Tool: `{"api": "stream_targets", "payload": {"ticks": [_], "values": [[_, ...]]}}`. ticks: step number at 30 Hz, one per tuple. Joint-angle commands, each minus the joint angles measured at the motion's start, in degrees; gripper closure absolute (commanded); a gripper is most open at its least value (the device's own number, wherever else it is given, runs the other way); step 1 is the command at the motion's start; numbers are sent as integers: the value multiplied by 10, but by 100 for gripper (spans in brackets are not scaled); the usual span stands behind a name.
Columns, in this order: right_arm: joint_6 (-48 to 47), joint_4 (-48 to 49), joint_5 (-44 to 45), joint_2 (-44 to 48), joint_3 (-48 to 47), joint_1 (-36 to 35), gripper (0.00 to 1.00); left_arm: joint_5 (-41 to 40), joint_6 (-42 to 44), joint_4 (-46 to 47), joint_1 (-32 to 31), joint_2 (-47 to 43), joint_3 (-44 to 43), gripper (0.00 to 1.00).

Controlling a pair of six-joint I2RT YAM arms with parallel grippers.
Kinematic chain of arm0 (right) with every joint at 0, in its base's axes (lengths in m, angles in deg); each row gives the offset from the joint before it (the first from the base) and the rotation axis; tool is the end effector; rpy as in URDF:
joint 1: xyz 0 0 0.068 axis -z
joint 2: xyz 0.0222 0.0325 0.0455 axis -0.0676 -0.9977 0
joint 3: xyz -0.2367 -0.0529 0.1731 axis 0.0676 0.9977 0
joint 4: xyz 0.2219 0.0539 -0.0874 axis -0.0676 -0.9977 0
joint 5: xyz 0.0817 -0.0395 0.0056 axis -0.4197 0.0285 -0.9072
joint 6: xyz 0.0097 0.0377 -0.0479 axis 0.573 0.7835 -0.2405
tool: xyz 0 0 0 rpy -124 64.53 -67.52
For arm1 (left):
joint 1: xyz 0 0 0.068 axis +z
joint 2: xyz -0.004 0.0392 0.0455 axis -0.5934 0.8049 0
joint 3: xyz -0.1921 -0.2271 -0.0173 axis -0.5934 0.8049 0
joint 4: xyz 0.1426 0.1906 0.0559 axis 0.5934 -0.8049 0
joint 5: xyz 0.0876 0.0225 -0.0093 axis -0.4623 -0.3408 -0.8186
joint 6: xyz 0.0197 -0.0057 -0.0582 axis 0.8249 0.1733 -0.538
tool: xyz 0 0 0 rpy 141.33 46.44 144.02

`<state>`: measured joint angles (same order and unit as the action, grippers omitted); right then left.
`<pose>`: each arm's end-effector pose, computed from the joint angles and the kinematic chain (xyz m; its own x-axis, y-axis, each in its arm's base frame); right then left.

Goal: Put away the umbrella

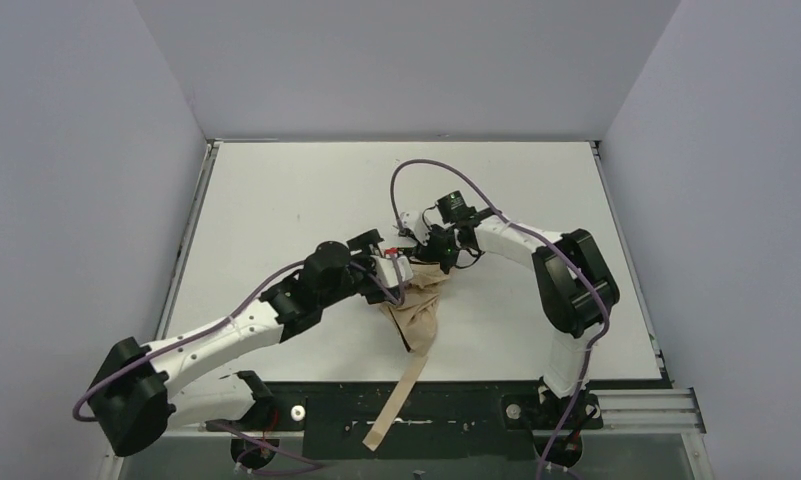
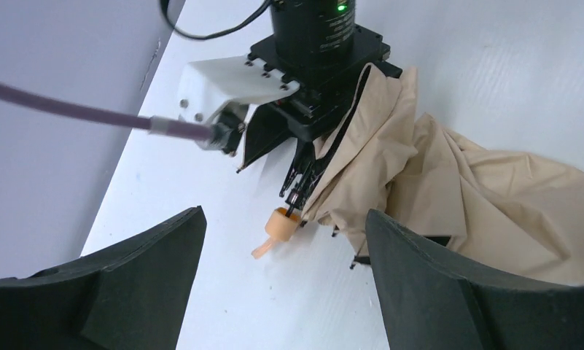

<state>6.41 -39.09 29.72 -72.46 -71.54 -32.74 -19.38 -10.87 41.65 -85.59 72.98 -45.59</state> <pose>0.3236 0.2013 0.1914 -0.2921 -0.7667 -0.5717 -0.9477 0.3124 0.0652 0.1690 -0.1970 0.2872 0.2327 0.5781 -0.7820 0.7684 0.3836 0.5123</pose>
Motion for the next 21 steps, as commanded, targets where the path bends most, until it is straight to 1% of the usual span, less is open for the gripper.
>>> {"api": "stream_targets", "payload": {"ticks": [1, 3, 6, 8, 11, 13, 14, 15, 16, 17, 21], "values": [[-91, 108, 107, 28, 74, -7, 87, 52, -54, -32, 36, -86, 35, 21], [-118, 159, 108, 52, 114, -14, 88, 75, -93, -22, 76, -111, 42, 21], [-161, 228, 121, 77, 174, -29, 88, 100, -163, 0, 140, -119, 36, 21], [-183, 262, 145, 85, 200, -38, 88, 111, -199, 5, 182, -108, 21, 21], [-211, 313, 194, 87, 234, -57, 88, 132, -247, -8, 224, -67, -18, 20], [-226, 359, 220, 89, 265, -70, 89, 132, -273, -12, 239, -35, -45, 20], [-232, 400, 230, 89, 280, -75, 89, 142, -277, -17, 244, -17, -57, 19], [-238, 428, 237, 91, 298, -80, 89, 159, -272, -25, 246, 1, -73, 18], [-248, 450, 241, 92, 313, -85, 89, 176, -264, -36, 246, 19, -89, 13], [-258, 474, 245, 91, 326, -91, 89, 198, -259, -44, 246, 37, -104, 10], [-277, 520, 252, 88, 355, -107, 89, 239, -236, -73, 244, 100, -169, 8]]}}
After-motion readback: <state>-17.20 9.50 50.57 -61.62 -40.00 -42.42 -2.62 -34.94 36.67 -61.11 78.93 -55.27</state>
